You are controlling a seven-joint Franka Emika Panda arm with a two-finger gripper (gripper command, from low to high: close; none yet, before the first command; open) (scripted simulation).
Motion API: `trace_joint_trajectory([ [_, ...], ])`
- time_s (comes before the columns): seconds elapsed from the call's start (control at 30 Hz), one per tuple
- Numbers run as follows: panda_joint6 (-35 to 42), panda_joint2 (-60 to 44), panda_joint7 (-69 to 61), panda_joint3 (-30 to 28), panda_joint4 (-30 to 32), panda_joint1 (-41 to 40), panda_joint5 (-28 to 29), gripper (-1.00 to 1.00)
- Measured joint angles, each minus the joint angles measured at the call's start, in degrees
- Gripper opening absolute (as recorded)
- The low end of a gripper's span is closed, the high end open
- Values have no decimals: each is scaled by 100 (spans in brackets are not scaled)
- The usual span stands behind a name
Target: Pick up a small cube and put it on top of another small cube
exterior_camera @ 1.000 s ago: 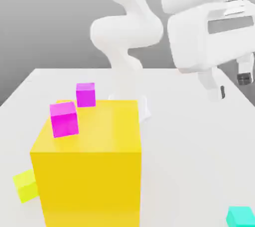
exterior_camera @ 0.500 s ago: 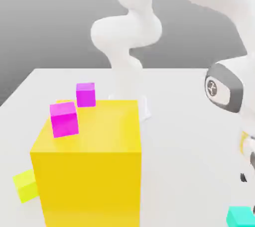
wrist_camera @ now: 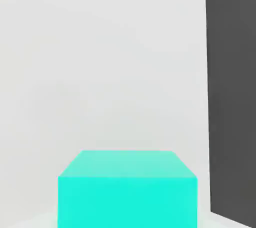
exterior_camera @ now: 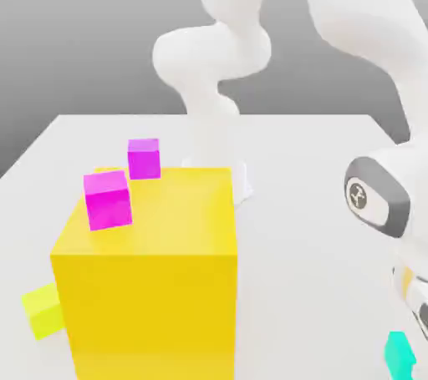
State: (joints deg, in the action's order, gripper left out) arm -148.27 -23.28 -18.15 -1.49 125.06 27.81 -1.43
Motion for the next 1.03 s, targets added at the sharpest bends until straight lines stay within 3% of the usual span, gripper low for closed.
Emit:
trace_joint_trajectory([
  [0.33,1576,1912,-1223,-606,317,-1051,-66,-100],
  [0.77,3321,4200,-2377,-1527,817,-2428,716,-100],
  [0.9,2795,4159,-2504,-1708,1297,-2560,808,-100],
  [0.93,2588,4088,-2519,-1734,1434,-2567,806,100],
  [1.03,2589,4088,-2519,-1734,1434,-2567,806,100],
])
